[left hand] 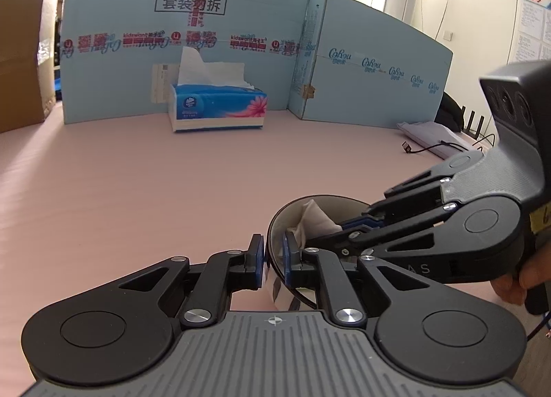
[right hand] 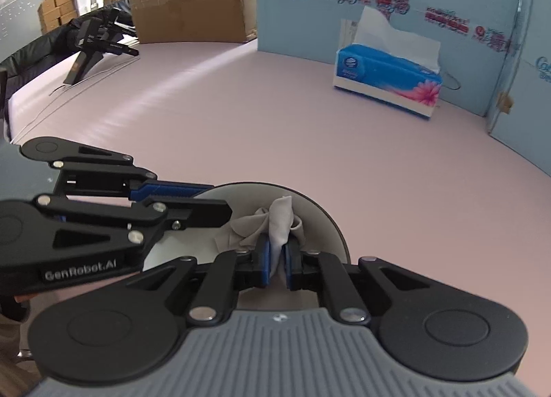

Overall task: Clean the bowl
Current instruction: 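Wipe the cloth around inside the bowl with the right tool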

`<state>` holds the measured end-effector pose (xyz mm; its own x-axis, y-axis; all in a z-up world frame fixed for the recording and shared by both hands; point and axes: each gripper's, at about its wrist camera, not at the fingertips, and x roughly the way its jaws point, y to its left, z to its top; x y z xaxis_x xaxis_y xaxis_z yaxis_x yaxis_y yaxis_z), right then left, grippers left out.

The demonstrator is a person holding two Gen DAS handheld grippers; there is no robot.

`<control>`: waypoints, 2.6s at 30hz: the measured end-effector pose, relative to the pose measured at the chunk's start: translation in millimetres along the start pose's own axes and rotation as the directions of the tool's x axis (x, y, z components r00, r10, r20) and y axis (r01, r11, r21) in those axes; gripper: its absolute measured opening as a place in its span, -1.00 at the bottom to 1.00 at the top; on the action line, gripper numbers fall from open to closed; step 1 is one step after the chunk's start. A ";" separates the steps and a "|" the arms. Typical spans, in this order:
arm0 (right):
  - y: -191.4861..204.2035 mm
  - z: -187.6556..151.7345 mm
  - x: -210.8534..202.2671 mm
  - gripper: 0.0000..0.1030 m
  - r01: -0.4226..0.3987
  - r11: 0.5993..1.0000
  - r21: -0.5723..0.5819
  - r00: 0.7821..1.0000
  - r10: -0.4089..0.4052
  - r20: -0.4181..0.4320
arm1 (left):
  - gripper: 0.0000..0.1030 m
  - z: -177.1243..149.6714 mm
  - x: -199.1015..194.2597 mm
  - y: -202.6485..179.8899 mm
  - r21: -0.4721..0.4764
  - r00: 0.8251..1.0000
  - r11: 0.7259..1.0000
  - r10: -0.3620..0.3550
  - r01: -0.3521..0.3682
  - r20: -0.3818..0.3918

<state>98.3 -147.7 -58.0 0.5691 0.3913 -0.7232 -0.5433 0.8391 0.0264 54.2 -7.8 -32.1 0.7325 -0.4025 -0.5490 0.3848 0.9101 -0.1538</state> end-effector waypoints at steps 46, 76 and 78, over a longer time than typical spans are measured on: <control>21.0 8.7 10.2 -0.88 0.119 0.943 -0.312 0.990 -0.137 -0.036 | -0.78 -0.9 -9.0 3.6 0.001 0.999 1.000 -0.021 0.021 0.038; 25.9 20.8 12.3 -0.78 -0.196 0.912 -0.361 0.957 0.098 -0.273 | -0.74 -1.6 -5.7 12.0 -0.007 0.998 0.998 -0.058 0.059 0.038; 26.8 20.6 11.7 -0.78 -0.200 0.909 -0.366 0.954 0.096 -0.283 | -0.74 -1.6 -6.0 12.0 -0.004 0.997 0.998 -0.060 0.060 0.038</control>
<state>103.1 -112.8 -51.5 0.3159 0.3471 -0.8830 -0.8339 0.5455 -0.0840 53.6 5.7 -31.9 0.7290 -0.4595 -0.5073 0.4255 0.8848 -0.1901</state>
